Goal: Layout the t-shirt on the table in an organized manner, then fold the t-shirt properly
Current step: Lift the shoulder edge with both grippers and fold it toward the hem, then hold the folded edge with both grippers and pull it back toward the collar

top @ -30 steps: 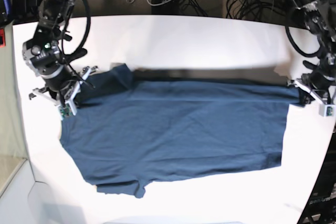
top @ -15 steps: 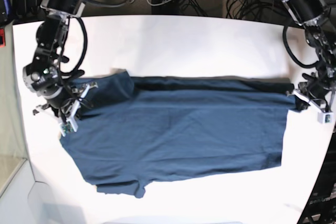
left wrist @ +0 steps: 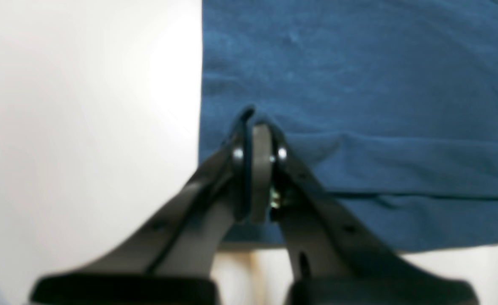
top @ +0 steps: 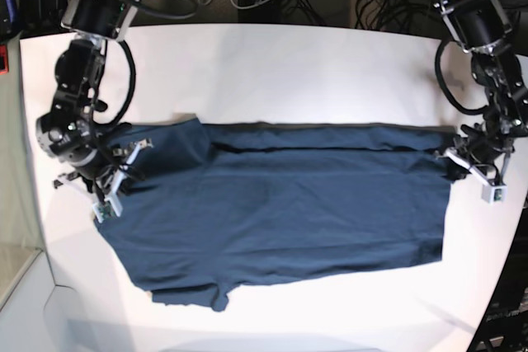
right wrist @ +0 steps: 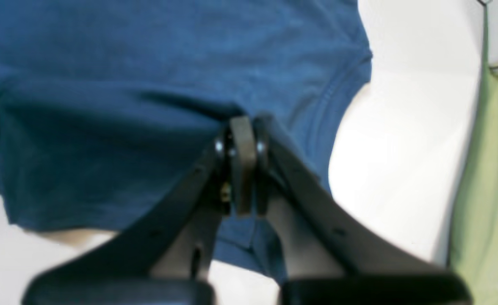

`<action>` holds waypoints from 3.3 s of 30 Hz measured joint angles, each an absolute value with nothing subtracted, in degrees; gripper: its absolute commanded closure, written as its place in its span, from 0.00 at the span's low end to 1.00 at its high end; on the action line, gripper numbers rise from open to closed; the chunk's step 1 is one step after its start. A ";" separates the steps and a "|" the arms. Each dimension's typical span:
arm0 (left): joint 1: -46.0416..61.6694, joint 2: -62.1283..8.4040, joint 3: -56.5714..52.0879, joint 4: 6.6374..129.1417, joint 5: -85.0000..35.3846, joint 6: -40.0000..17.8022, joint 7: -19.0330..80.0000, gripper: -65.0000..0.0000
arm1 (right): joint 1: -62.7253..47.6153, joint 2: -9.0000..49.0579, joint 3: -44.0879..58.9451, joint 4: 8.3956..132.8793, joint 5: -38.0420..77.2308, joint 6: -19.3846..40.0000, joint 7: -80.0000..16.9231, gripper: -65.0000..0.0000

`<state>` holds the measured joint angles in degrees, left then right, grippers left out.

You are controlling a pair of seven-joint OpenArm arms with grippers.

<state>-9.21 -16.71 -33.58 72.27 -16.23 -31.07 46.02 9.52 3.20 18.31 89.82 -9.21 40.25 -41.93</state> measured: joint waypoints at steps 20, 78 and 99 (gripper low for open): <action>-9.37 -17.93 -33.21 72.07 -16.10 -30.63 43.66 0.62 | 15.66 5.82 18.24 77.97 -9.34 40.23 -38.98 0.74; -3.05 -16.19 -37.52 62.72 -18.09 -30.89 35.53 1.00 | 0.97 5.76 27.62 88.25 -8.95 40.25 -38.15 0.25; -3.16 -17.12 -37.30 62.46 -18.17 -31.31 35.99 1.00 | 3.73 8.51 27.53 76.86 -8.54 40.23 -31.66 0.87</action>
<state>-3.16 -17.12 -37.30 62.46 -18.17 -31.31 35.99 3.73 8.51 27.53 76.86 -8.54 40.23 -31.66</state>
